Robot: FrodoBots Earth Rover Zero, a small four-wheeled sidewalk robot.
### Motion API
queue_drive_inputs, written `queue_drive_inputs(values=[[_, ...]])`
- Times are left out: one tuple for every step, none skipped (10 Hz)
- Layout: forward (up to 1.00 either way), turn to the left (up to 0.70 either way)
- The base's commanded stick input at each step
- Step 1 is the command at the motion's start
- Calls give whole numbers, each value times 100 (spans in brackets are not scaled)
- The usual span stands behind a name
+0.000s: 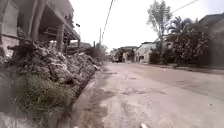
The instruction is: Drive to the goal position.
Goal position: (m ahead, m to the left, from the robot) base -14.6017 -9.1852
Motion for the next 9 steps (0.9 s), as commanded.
queue_drive_inputs(values=[[4,0],[4,0],[4,0],[4,0],[5,0],[4,0],[4,0],[4,0],[4,0]])
